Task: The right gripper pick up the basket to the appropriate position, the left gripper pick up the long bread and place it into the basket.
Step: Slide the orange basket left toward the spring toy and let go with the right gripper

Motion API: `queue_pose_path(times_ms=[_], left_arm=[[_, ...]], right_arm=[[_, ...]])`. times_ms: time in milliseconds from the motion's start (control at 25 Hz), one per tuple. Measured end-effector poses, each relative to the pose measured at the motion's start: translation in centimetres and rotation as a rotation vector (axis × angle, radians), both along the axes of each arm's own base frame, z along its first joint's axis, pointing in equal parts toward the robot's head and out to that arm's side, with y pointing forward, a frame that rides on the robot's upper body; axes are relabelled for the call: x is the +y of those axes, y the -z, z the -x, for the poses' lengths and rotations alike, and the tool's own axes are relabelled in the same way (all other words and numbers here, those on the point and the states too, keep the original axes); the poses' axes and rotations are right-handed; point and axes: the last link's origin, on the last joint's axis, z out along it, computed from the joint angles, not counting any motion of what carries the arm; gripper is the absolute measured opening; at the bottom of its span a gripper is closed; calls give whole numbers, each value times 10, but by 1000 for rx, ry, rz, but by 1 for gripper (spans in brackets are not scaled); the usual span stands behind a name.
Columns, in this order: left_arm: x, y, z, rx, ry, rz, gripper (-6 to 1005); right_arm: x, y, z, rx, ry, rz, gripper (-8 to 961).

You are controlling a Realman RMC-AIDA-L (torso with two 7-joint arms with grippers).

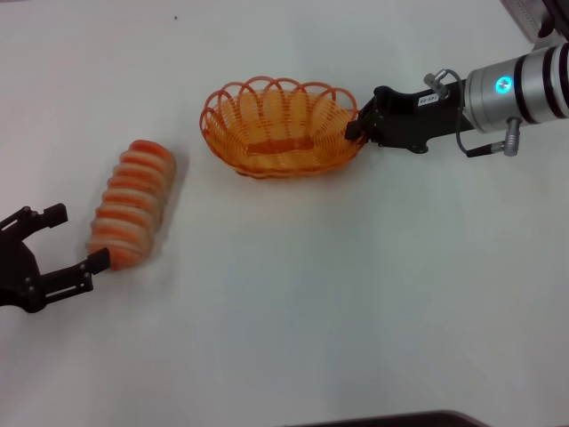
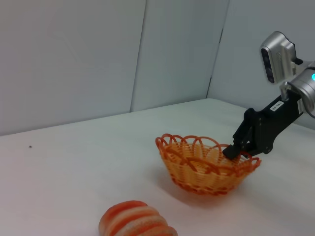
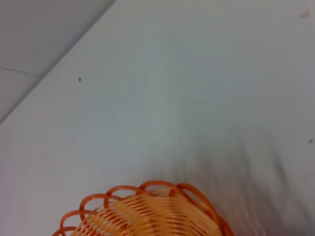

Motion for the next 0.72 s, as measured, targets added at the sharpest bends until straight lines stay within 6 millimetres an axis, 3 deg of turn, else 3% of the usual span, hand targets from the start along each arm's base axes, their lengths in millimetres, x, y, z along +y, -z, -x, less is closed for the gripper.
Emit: queue_pose_path(times_ms=[720], left_arm=[[0,4,-2,-3,6,16,936]], right_arm=[[-4,12,0,57,11,-17,71]])
